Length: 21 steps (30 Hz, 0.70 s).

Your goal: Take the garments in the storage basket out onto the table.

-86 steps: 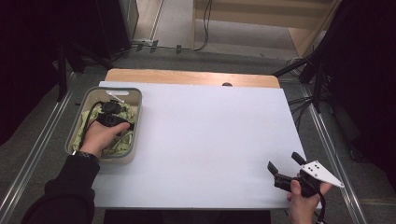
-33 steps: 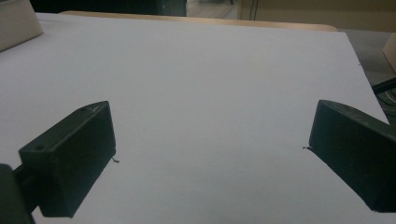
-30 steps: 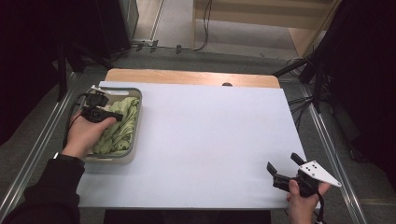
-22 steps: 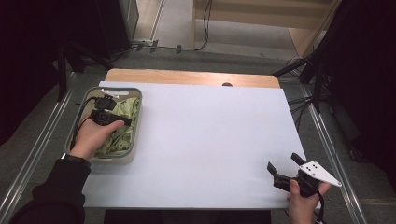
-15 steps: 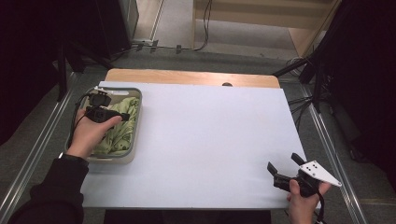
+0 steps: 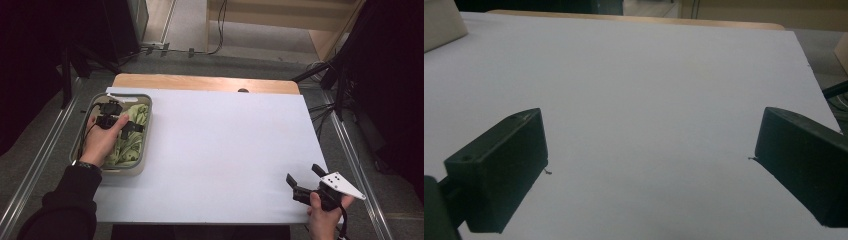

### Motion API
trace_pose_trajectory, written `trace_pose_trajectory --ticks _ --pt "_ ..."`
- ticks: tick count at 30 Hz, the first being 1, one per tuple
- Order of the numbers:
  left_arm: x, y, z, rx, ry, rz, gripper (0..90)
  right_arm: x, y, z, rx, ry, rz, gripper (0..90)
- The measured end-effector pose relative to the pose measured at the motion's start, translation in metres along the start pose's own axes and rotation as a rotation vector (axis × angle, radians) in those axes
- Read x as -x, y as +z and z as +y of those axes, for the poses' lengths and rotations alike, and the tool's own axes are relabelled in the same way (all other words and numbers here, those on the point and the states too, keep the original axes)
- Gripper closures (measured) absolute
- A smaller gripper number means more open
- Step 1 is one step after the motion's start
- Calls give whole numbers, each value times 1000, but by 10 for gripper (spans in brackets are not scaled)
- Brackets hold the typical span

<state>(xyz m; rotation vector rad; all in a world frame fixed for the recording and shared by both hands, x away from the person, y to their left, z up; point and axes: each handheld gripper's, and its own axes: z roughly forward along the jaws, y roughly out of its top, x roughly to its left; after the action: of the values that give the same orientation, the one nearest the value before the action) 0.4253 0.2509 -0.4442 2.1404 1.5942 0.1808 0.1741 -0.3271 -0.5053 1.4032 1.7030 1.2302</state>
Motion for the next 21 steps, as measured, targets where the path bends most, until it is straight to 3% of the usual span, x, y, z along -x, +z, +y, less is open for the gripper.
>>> trace_pose_trajectory --ticks 4,5,9,15,16,17,18,19,20,21 --pt "2 11 1 -55 5 2 0 0 0 0 -4 10 0 0" --pt "3 16 1 -90 8 12 0 0 0 0 -3 12 3 0" --pt "3 20 1 -122 13 31 0 0 0 0 -2 16 5 0" --pt "7 22 -1 -153 67 83 0 -1 2 -1 -7 10 6 0" --pt "8 21 -1 -150 83 105 92 -1 2 -1 -10 13 7 0" --pt "9 20 -2 -149 108 135 92 -1 2 -1 -10 13 7 0" --pt "8 19 -2 -142 113 142 161 -1 2 -1 -11 13 7 0" --pt "6 16 -1 -135 109 137 295 -1 2 -1 -10 11 6 0" --pt "2 14 -1 -122 105 141 295 -1 2 -1 -10 11 6 0" --pt "-1 11 -1 -113 101 145 394 0 1 -1 -10 16 6 0"
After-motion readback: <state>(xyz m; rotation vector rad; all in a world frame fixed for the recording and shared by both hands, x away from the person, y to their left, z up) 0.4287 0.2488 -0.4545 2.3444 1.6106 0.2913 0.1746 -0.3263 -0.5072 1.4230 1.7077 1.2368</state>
